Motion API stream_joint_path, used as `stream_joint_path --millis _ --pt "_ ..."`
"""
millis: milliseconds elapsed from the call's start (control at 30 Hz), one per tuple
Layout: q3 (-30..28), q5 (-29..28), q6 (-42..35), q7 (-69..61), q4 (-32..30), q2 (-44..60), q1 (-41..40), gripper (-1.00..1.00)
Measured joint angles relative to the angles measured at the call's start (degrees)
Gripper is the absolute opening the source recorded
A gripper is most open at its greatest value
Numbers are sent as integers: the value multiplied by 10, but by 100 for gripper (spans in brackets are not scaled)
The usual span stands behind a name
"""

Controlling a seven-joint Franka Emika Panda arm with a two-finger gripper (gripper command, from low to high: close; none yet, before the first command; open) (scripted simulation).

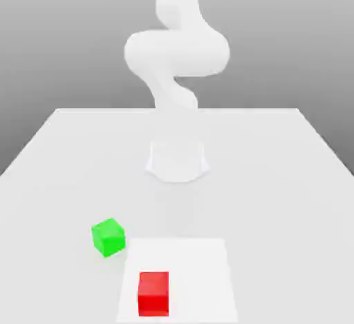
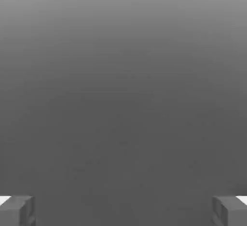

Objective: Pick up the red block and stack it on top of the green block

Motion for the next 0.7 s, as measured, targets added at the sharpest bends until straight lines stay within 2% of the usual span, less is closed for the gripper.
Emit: stream_joint_path --millis 700 --pt "-36 21 178 -64 -96 440 0 0"
